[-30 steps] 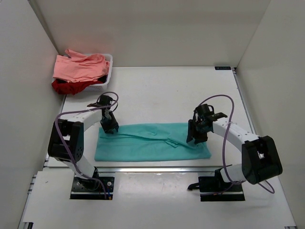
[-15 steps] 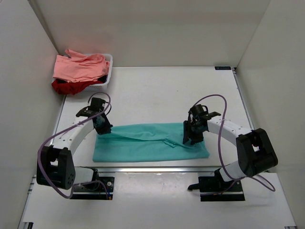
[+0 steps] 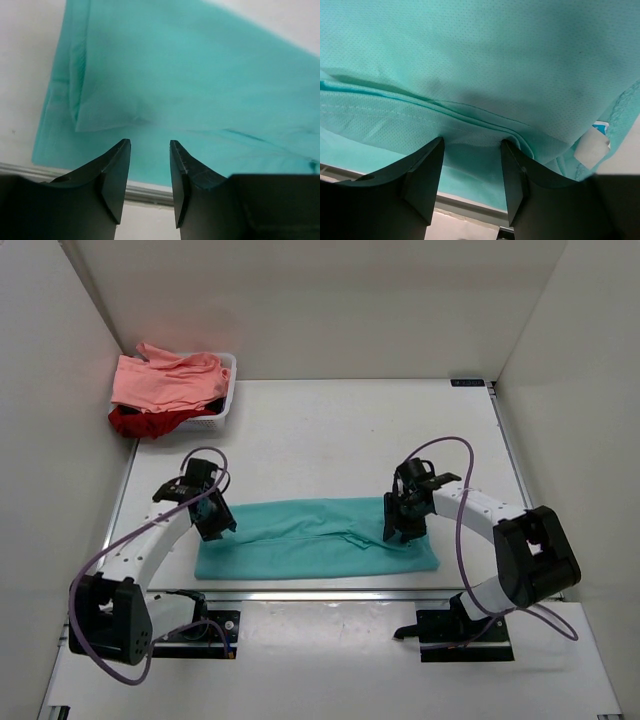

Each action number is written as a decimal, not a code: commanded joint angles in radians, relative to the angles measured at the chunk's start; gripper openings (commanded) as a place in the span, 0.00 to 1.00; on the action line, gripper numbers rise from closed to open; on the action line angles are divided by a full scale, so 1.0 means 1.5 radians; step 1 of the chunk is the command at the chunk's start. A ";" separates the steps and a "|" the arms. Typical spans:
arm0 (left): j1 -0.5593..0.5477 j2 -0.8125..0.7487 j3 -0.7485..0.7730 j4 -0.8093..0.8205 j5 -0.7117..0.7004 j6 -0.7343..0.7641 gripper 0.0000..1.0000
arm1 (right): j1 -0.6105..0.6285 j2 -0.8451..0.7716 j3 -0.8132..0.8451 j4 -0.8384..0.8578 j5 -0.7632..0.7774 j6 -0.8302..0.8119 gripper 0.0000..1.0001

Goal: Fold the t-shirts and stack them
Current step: Fold the other side of the tshirt into a rectangle, then rotate the tshirt 90 degrees

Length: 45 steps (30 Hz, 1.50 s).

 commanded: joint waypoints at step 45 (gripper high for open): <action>-0.152 0.784 0.932 0.030 0.170 0.048 0.35 | 0.193 0.053 0.268 0.116 -0.166 -0.091 0.54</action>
